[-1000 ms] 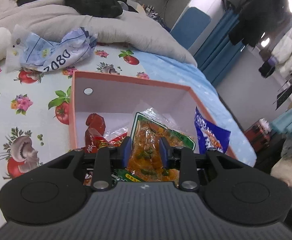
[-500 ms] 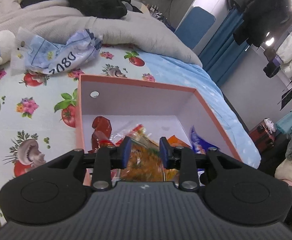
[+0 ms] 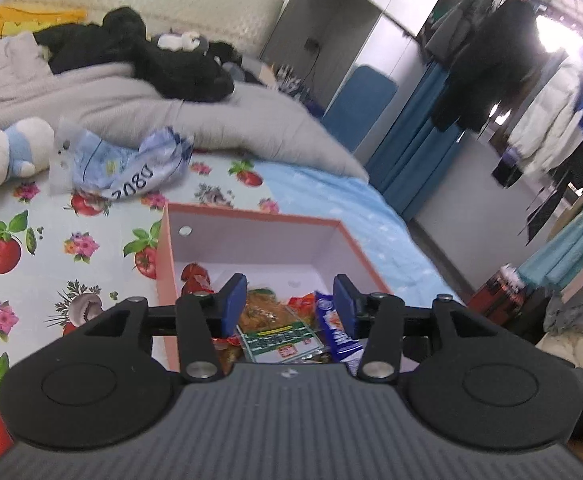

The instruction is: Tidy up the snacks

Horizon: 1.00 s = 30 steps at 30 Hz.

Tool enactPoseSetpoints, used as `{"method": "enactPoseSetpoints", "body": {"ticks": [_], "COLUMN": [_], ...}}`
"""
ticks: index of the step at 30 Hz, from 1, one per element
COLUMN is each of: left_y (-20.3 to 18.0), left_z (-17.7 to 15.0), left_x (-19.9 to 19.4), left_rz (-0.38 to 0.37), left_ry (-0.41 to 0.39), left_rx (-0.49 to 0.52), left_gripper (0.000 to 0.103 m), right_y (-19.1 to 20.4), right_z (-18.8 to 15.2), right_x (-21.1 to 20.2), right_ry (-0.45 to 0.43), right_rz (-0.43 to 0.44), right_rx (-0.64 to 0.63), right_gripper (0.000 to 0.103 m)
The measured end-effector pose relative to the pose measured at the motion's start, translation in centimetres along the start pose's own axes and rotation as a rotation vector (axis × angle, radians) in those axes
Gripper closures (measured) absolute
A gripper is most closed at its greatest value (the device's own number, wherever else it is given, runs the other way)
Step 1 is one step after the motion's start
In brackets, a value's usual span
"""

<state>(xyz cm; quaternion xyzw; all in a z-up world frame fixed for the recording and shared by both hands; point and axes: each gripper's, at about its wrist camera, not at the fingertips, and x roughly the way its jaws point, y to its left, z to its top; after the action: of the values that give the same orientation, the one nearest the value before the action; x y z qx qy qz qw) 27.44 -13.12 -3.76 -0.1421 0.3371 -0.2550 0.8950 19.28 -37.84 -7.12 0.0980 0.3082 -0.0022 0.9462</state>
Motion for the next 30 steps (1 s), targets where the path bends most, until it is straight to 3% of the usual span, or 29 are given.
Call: {"method": "enactPoseSetpoints", "body": {"ticks": [8,13,15,21,30], "left_y": [-2.7,-4.1,-4.3,-5.0,-4.8], "left_z": [-1.1,-3.0,-3.9,-6.6,-9.9], "left_x": [-6.8,-10.2,-11.2,-13.8,-15.0], "left_rz": [-0.029,-0.047,-0.032,0.015,0.086], "left_ry": [-0.063,-0.081,-0.088,-0.093,-0.053], "left_rx": [0.043,0.048,0.058,0.088,0.131], "left_gripper": [0.033,0.01,0.006,0.001,0.001], "right_y": [1.3,1.9,2.2,2.8,3.1], "right_z": [-1.0,-2.3,-2.9,-4.5,-6.9], "right_x": [-5.6,-8.8,-9.9,-13.0,-14.1], "right_ry": [-0.062,-0.09,-0.094,-0.137,-0.141], "right_rz": [0.012,0.017,0.004,-0.002,-0.055], "right_rx": [0.009,0.027,0.02,0.022,0.008], "right_gripper": [0.025,0.025,0.025,0.025,0.025]}}
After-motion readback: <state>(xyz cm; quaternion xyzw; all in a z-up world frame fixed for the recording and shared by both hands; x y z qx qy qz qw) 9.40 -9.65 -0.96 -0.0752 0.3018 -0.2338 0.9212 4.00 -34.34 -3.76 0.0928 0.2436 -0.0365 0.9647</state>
